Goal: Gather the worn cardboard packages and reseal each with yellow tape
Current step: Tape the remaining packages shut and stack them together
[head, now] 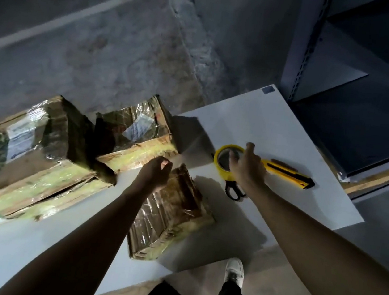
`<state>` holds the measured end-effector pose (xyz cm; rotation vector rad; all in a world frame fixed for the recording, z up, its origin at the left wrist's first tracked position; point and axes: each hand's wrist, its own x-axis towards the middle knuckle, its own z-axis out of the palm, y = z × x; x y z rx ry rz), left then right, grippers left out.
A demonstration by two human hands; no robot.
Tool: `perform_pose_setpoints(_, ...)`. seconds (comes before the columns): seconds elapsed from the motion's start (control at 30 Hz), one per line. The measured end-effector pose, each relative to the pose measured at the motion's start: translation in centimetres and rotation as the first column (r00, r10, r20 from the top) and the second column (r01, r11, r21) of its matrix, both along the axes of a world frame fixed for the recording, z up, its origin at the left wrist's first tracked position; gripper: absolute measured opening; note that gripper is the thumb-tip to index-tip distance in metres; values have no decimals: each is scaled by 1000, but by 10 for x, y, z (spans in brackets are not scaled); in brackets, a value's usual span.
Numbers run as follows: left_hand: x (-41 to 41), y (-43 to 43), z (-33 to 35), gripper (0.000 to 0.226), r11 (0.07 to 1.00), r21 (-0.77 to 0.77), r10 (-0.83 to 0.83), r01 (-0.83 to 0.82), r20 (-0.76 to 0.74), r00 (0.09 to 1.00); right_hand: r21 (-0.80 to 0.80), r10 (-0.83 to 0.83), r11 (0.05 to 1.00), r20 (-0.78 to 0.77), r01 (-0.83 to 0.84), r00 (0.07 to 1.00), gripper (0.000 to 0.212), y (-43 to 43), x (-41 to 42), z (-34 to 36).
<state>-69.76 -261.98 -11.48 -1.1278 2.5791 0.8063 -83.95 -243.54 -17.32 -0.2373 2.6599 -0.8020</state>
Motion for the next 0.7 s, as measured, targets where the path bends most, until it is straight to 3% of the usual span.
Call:
perform_pose_setpoints(0.07, 8, -3, 1, 35, 999, -12, 48, -48, -1, 999, -70, 143, 986, -84, -149, 986, 37, -13, 7, 13)
perform_pose_setpoints(0.13, 19, -6, -1, 35, 994, -20, 109, -109, 16, 994, -178, 286, 944, 16, -279, 958, 28, -26, 16, 19)
perform_pose_setpoints(0.2, 34, -9, -4, 41, 979, -34, 202, -201, 18, 979, -250, 426, 890, 162, -381, 890, 42, -38, 28, 20)
perform_pose_setpoints(0.3, 58, -14, -7, 67, 937, -41, 350, -347, 80, 933, -280, 559, 825, 274, -491, 782, 49, -47, 50, 21)
perform_pose_setpoints(0.4, 79, -11, -1, 87, 849, 70, 508, -525, 171, 844, -308, 575, 816, 348, -490, 740, 41, -52, 63, 16)
perform_pose_setpoints(0.5, 95, -1, 2, 61, 703, 315, 598, -638, 226, 769, -215, 536, 844, 328, -491, 778, 54, -61, 71, 7)
perform_pose_setpoints(0.57, 105, 2, 0, 63, 599, 437, 644, -671, 235, 728, -196, 515, 857, 326, -477, 793, 55, -69, 76, 0)
perform_pose_setpoints(0.63, 112, -1, -6, 75, 575, 443, 691, -688, 187, 698, -211, 499, 866, 320, -453, 805, 51, -73, 80, 3)
perform_pose_setpoints(0.7, 114, -4, -3, 62, 612, 391, 714, -688, 101, 692, -238, 481, 875, 328, -422, 813, 47, -76, 82, 13)
